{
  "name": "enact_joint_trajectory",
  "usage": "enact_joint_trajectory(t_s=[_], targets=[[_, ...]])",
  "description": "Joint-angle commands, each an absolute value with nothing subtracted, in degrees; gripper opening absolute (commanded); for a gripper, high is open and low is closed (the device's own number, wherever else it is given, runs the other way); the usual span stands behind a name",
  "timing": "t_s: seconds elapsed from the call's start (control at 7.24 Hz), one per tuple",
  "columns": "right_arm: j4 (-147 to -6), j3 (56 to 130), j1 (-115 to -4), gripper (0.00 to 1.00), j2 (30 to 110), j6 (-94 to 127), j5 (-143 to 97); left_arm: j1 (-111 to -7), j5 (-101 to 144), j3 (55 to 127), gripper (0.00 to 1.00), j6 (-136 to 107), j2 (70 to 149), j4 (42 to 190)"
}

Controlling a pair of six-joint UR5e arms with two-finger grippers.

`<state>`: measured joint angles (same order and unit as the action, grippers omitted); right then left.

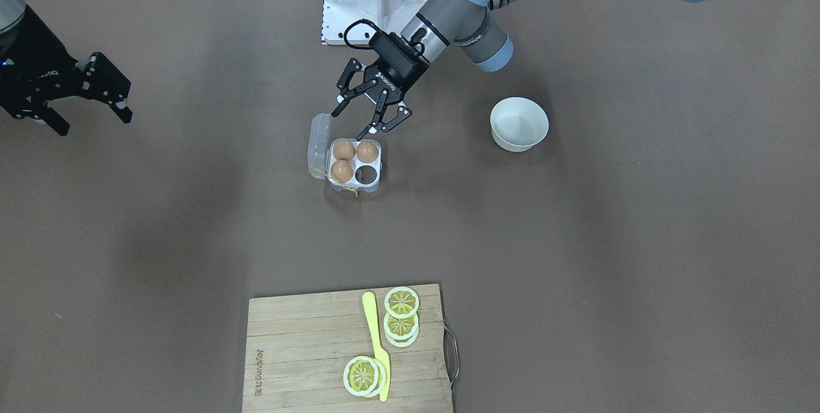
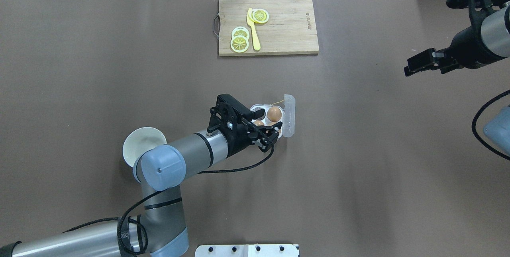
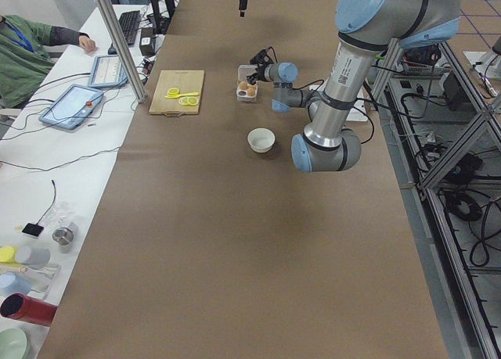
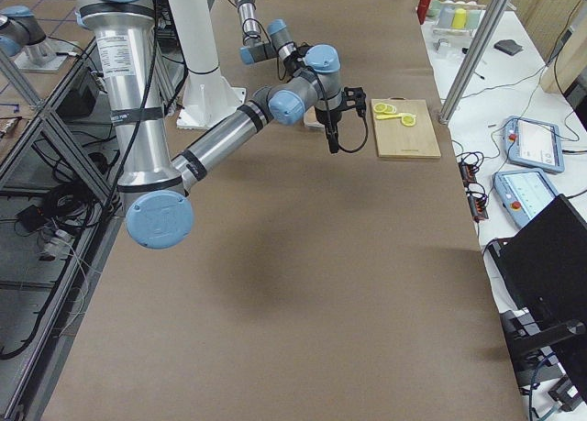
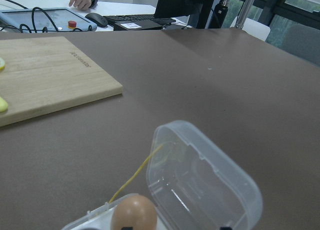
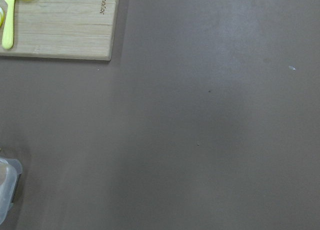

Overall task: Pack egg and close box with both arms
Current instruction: 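Withdraw the left gripper from the box while the right gripper approaches the lid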

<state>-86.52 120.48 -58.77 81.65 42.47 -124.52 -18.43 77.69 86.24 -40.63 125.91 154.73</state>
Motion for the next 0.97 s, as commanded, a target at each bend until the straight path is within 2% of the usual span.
enact_joint_trajectory(t_s=[0.0, 0.14, 0.28, 0.41, 0.55, 0.69, 0.83], targets=[[-86.57, 120.24, -58.36, 1.0, 80.61, 42.89, -124.72, -23.7, 83.99, 92.52, 0.72, -41.74, 124.81, 144.81], [-86.49, 120.06, -56.01, 1.0, 78.25, 48.37, -124.11, -26.95, 88.2, 93.77, 0.9, -45.32, 123.06, 142.23], [-86.48, 119.8, -53.99, 1.0, 75.87, 51.73, -122.88, -30.55, 92.59, 94.91, 0.97, -49.7, 121.31, 139.77], [-86.48, 119.79, -51.53, 0.97, 74.37, 55.07, -120.43, -34.85, 98.21, 97.36, 0.97, -50.44, 119.46, 133.39], [-86.22, 119.71, -47.94, 0.84, 72.88, 59.72, -117.02, -41.33, 107.57, 100.69, 0.97, -50.28, 119.36, 121.32], [-82.48, 119.27, -44.16, 0.64, 72.51, 64.2, -113.94, -48.01, 116.37, 103.07, 0.97, -49.32, 118.14, 112.5], [-77.48, 117.53, -41.69, 0.18, 72.68, 69.12, -112.95, -52.34, 120.28, 103.44, 0.97, -45.22, 114.64, 111.63]])
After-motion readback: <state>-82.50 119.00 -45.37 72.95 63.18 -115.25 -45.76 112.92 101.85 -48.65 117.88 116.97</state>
